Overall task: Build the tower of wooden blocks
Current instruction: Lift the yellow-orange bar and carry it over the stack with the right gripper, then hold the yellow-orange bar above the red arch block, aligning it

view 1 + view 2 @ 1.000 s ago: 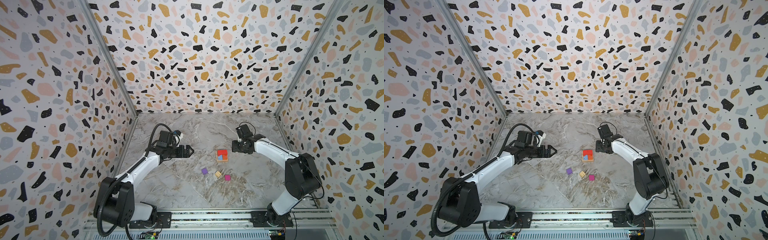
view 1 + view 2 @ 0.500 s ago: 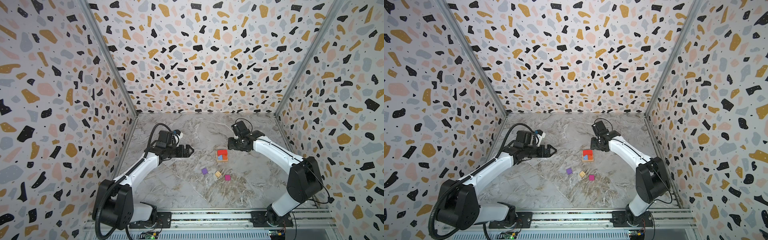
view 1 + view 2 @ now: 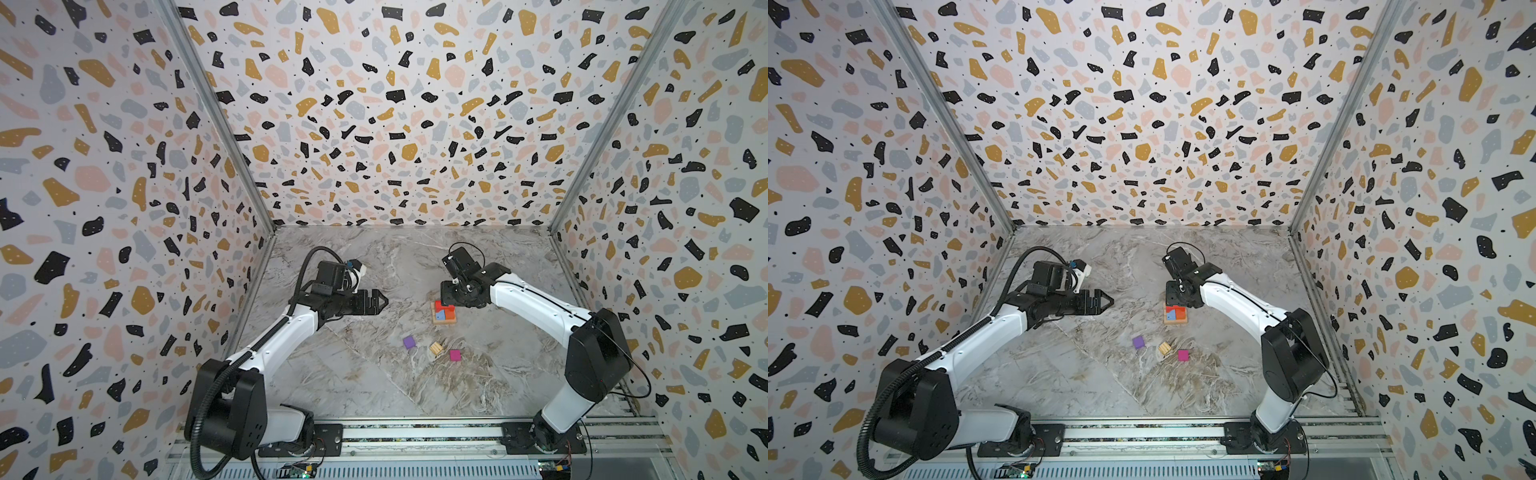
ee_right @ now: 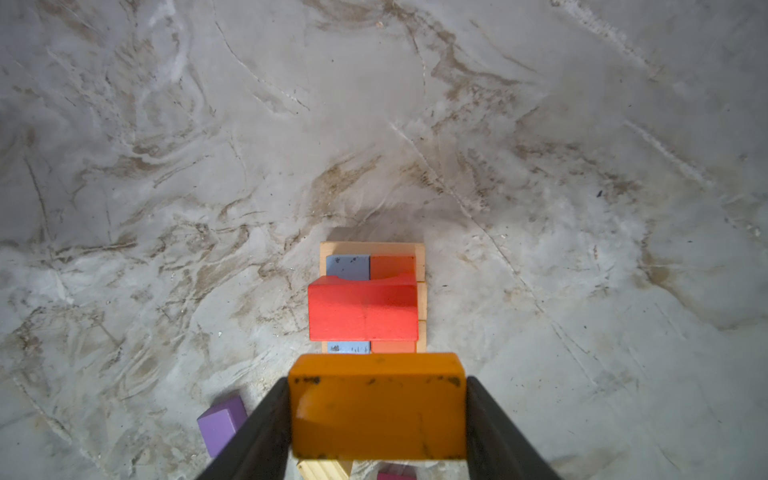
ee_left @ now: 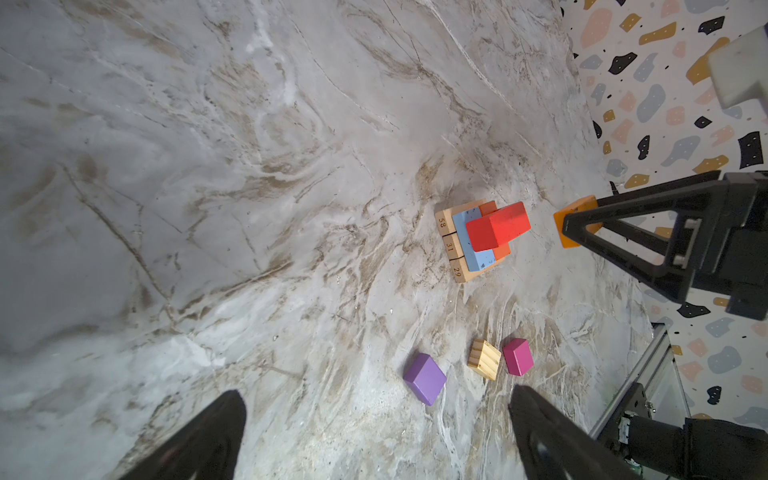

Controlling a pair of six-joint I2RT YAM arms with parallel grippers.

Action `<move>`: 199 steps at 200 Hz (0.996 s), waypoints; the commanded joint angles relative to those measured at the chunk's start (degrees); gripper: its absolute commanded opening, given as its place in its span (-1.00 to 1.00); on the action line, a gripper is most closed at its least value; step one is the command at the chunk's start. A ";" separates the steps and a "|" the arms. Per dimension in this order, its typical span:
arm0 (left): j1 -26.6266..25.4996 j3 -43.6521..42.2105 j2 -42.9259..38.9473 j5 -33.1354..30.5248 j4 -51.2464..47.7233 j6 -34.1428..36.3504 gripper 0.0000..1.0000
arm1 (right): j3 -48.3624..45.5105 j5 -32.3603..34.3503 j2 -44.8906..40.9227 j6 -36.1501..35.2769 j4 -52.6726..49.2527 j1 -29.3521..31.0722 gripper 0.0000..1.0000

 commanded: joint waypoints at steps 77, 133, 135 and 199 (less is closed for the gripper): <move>0.17 -0.34 -1.46 1.58 1.15 0.34 1.00 | 3.84 3.06 3.59 2.78 -1.22 2.18 0.13; 0.21 -0.29 -1.34 1.36 1.06 0.34 1.00 | 3.73 3.67 5.02 3.14 0.19 2.46 0.13; 0.23 -0.29 -1.29 1.28 1.06 0.34 1.00 | 3.73 3.67 5.07 3.14 0.20 2.50 0.13; 0.20 -0.29 -1.10 1.10 0.98 0.34 1.00 | 4.04 3.85 6.23 2.79 1.07 2.45 0.13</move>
